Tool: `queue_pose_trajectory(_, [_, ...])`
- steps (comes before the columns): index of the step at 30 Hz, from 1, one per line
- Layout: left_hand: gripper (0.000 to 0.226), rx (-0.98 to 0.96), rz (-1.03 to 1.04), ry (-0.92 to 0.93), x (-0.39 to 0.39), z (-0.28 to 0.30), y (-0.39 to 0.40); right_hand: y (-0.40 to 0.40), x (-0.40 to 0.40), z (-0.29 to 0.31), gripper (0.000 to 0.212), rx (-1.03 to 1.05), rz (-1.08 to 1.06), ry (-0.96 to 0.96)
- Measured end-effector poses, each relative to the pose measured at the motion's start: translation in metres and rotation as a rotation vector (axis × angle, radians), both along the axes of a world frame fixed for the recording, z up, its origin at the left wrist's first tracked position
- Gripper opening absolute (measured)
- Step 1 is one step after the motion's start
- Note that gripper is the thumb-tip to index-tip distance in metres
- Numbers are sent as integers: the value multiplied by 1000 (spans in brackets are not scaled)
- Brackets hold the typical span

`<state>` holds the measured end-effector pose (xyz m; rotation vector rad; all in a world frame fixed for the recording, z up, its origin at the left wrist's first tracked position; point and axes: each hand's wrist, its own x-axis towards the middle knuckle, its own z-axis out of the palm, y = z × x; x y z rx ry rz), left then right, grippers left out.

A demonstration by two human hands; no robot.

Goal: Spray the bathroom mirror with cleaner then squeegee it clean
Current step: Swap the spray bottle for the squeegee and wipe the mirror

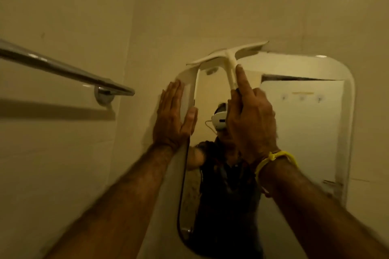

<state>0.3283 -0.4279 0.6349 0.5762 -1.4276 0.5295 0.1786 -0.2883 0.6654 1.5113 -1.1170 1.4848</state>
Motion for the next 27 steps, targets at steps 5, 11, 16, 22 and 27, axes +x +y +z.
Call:
queue_pose_trajectory(5, [67, 3, 38, 55, -3, -3, 1, -16, 10, -12, 54, -45, -85, -50])
queue_pose_trajectory(11, [66, -53, 65, 58, -5, -4, -4, -17, 11, -65, 58, -5, -85, -69])
queue_pose_trajectory(16, [67, -72, 70, 65, -5, -7, -6, -15, 20, -34, 57, -25, -114, -31])
queue_pose_trajectory(22, [70, -75, 62, 59, -6, -7, -4, -12, 25, -53, 59, 32, -77, -72])
queue_pose_trajectory(27, [72, -136, 80, 32, -6, -8, -9, -14, 22, -70, 60, 24, -106, -37])
